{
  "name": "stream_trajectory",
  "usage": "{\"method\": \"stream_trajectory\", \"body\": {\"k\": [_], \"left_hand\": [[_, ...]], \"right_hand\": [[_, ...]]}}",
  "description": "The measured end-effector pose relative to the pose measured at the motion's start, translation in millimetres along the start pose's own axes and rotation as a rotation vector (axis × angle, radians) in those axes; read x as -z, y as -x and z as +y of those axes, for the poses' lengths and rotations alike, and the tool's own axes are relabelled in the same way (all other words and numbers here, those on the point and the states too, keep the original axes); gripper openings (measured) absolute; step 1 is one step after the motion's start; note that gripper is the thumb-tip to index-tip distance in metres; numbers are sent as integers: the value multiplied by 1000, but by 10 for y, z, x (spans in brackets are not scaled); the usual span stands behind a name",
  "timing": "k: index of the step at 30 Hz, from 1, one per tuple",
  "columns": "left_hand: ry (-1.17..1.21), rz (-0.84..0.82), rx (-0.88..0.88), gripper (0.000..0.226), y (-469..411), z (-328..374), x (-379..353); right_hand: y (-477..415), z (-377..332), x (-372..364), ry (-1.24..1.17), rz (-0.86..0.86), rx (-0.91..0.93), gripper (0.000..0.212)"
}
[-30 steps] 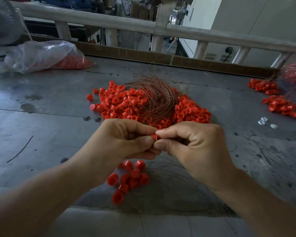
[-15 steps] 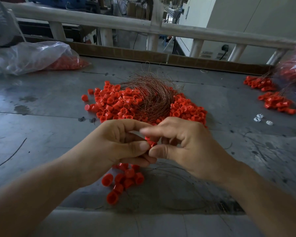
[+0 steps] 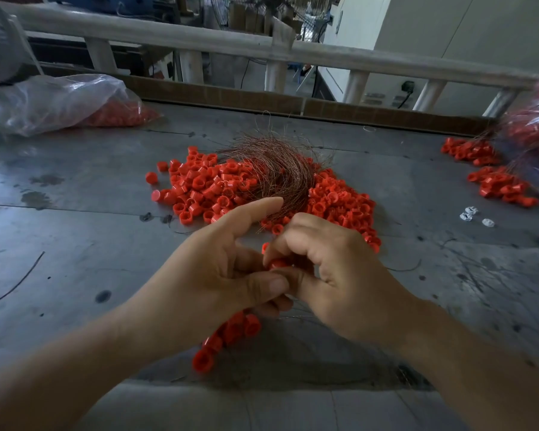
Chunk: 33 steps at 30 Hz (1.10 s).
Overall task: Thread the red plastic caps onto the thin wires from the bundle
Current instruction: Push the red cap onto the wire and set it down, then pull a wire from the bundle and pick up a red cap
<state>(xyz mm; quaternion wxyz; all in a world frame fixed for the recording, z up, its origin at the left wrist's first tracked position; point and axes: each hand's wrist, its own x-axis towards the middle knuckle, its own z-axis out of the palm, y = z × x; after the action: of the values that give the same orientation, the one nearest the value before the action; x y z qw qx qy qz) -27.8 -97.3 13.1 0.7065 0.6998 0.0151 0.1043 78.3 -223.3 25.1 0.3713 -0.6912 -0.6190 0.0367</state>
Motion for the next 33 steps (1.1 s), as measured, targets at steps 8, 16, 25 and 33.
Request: {"method": "stream_trajectory", "body": {"k": [8,16,25,33], "left_hand": [[73,16,82,59,-3,68,-19],[209,87,77,55,-79,115,149],[328,95,5,43,-68,124,290],[-24,506,-25,22,-133,167,420]], "right_hand": [[-1,38,6,-110,-18,-61,4],[-13,69,44,-225,-87,-215,29],[-24,97,135,-70,53,-219,10],[-34,136,124,40,266,-178,10]]}}
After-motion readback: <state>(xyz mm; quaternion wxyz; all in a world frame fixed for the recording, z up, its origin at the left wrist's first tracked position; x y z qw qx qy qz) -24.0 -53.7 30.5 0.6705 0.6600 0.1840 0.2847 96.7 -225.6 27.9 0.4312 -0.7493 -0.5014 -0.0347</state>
